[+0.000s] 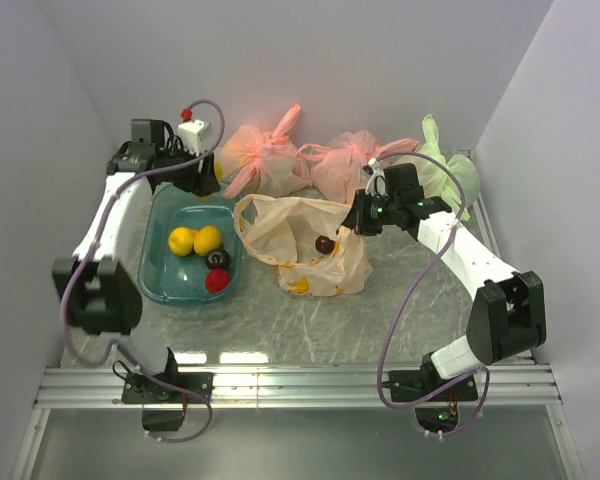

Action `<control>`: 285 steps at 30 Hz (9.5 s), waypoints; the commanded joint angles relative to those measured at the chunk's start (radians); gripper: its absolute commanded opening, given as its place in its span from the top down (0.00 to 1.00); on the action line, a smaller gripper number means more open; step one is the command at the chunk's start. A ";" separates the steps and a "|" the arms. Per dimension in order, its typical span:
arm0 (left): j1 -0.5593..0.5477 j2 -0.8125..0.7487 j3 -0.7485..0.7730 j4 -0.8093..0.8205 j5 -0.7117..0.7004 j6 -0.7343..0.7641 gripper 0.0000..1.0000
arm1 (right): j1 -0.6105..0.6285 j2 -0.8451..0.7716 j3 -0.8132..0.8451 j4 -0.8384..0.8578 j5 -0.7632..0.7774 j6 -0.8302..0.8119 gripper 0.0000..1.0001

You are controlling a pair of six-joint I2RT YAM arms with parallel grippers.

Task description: Place the fake fruits into the plastic bag and tie a complex knot

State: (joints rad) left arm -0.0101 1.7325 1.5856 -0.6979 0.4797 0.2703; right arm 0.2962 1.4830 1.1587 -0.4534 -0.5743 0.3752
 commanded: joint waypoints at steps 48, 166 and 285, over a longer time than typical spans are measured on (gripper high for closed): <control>0.151 -0.099 -0.158 -0.224 -0.098 0.366 0.01 | -0.022 0.048 0.068 -0.047 -0.055 -0.064 1.00; -0.102 0.113 -0.346 0.290 -0.313 -0.287 0.45 | -0.022 0.106 0.133 -0.107 -0.030 -0.116 1.00; -0.694 0.035 -0.132 0.226 -0.138 -0.307 0.01 | -0.025 0.109 0.131 -0.120 -0.002 -0.145 1.00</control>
State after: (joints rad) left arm -0.7147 1.7988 1.3819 -0.4862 0.3637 -0.0277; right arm 0.2806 1.6100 1.2835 -0.5865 -0.5869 0.2440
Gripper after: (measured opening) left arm 0.979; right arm 0.006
